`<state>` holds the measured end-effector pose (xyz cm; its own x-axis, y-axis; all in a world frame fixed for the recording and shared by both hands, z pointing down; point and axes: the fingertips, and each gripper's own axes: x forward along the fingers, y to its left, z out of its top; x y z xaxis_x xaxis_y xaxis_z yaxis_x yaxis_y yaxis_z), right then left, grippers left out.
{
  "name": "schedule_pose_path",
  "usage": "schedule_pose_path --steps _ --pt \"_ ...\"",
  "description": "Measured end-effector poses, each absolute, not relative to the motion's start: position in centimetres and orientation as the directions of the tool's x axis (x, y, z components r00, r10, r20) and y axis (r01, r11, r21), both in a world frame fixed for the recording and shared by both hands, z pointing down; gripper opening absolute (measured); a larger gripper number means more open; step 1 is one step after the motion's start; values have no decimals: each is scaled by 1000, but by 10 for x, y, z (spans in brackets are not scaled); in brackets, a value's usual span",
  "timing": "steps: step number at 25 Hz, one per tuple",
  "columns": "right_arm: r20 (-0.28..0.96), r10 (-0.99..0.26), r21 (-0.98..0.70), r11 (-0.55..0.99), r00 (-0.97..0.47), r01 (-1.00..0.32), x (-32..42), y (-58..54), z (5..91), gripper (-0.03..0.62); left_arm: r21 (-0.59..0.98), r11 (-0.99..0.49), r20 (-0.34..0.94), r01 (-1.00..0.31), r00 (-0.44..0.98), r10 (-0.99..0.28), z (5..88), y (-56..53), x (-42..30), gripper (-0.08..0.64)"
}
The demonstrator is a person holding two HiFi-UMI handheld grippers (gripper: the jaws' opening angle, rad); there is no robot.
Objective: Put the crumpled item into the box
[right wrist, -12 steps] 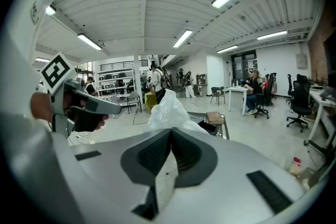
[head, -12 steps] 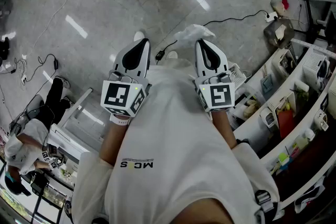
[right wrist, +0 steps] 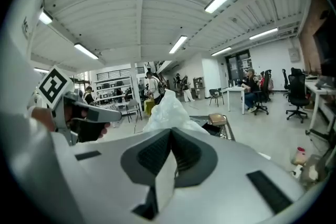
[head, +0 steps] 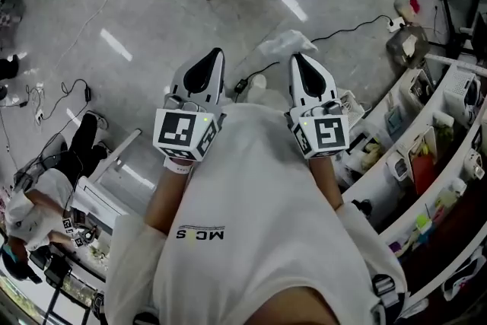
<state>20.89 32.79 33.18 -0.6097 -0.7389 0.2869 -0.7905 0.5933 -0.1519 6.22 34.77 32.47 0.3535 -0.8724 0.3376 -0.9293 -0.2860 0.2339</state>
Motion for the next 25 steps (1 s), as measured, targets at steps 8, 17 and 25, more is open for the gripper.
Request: schedule_pose_path --steps 8,17,25 --pt "235 -726 -68 651 -646 -756 220 325 324 18 225 -269 299 -936 329 -896 326 349 87 20" --pt "218 -719 -118 652 -661 -749 232 285 318 18 262 -226 338 -938 308 -889 341 324 99 20" --pt "229 -704 -107 667 -672 -737 174 201 328 18 276 -234 350 -932 324 -879 355 239 42 20"
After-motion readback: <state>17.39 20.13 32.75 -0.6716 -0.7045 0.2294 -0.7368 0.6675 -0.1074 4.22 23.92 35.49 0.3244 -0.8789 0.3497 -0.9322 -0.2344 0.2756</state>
